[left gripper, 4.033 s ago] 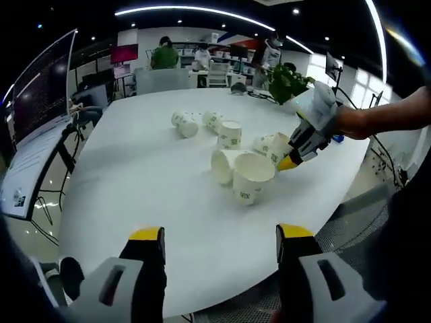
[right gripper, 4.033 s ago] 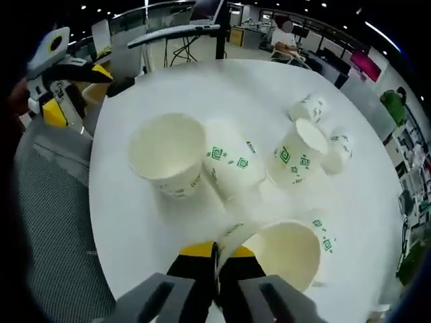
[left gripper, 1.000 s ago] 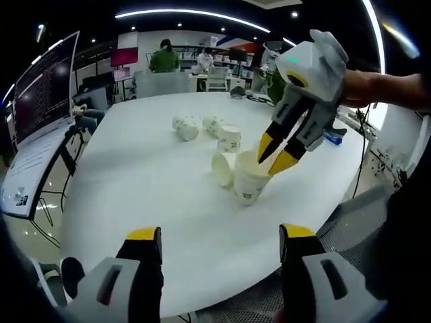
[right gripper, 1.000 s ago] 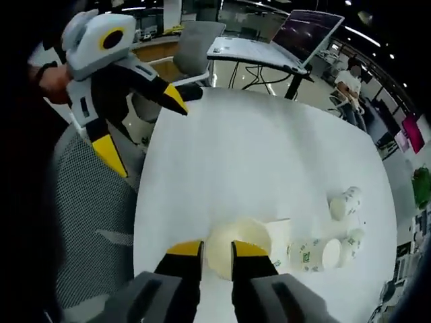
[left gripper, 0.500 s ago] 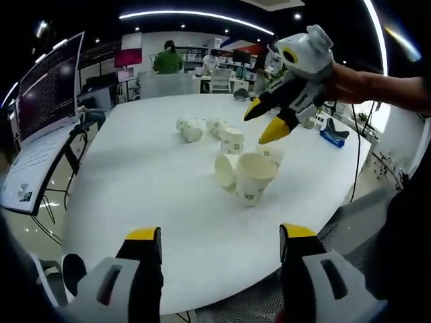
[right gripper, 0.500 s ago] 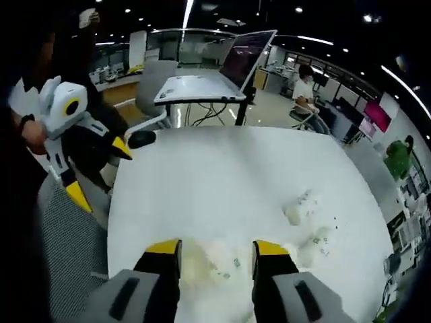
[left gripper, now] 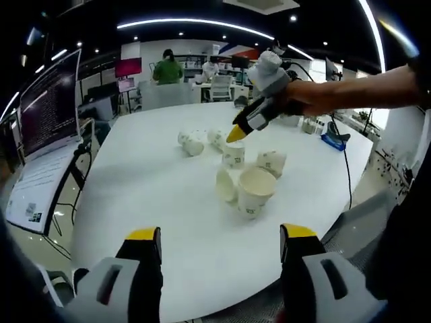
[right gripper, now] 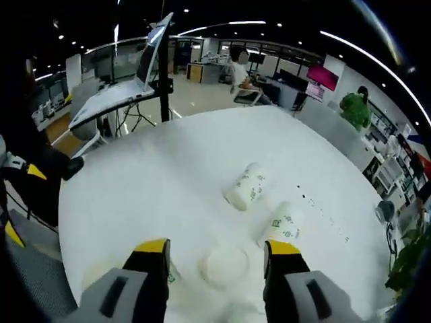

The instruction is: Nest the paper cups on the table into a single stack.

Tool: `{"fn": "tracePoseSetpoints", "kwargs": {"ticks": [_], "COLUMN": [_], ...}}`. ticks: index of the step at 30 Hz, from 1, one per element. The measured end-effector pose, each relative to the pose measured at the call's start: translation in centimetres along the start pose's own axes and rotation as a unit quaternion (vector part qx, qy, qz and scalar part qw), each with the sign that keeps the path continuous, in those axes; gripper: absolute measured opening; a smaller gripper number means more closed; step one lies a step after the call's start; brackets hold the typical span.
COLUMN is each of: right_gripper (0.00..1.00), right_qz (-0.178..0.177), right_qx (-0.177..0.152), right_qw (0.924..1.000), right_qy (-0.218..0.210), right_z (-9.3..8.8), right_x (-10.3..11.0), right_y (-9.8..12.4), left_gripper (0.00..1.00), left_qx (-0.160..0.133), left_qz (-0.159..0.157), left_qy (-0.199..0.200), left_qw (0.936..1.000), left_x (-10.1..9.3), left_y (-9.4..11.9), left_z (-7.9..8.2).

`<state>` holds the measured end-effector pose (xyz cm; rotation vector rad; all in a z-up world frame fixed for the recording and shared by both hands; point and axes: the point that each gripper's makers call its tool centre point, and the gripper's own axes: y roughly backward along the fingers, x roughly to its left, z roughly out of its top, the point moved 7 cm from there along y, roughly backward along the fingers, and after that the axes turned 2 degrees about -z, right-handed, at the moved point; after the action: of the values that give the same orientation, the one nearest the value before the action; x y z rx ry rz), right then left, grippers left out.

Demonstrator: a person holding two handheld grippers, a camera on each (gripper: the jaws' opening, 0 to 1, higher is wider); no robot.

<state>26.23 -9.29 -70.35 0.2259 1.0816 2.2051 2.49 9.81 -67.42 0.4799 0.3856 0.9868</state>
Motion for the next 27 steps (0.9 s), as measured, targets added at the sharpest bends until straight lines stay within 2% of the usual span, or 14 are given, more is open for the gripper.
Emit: {"fn": "tracePoseSetpoints", "kwargs": {"ticks": [1,6,10,12,14,20,25,27], "right_gripper": [0.60,0.68,0.67,0.67,0.66,0.59,0.42,0.42], "right_qz": [0.000,-0.004,-0.001,0.001,0.005,0.006,0.001,-0.004], "right_qx": [0.002,0.027,0.048,0.059,0.068,0.080,0.085,0.093], "right_qw": [1.0000,0.9994,0.9985,0.9979,0.9974,0.9965,0.9960,0.9953], "right_qy": [-0.005,-0.021,-0.026,-0.027,-0.023,-0.025,-0.027,-0.027], "right_z": [-0.2,-1.5,-2.3,-2.9,-2.7,-2.7,-2.6,-2.6], "right_x": [-0.6,-0.6,-0.5,-0.5,-0.1,0.2,1.0,1.4], "right_y": [-1.3,-2.5,-3.0,-4.2,-3.8,-4.3,-4.0,-3.7], "left_gripper": [0.70,0.70,0.69,0.69,0.69,0.69,0.69,0.68], "left_qx": [-0.002,-0.008,-0.013,-0.017,-0.020,-0.029,-0.035,-0.039], "left_qz": [-0.002,-0.006,-0.004,0.000,0.003,0.005,0.000,-0.003], "left_qy": [-0.001,0.007,0.015,0.023,0.031,0.047,0.054,0.055], "left_qw": [1.0000,0.9999,0.9998,0.9996,0.9993,0.9985,0.9980,0.9977], "left_x": [-0.2,-0.7,-0.5,-0.2,0.1,0.8,1.3,1.5], "left_y": [-0.1,-0.7,-0.6,-0.5,-0.5,-0.1,0.0,0.0], "left_z": [0.2,0.6,0.7,0.7,0.5,0.1,-0.1,-0.2]}}
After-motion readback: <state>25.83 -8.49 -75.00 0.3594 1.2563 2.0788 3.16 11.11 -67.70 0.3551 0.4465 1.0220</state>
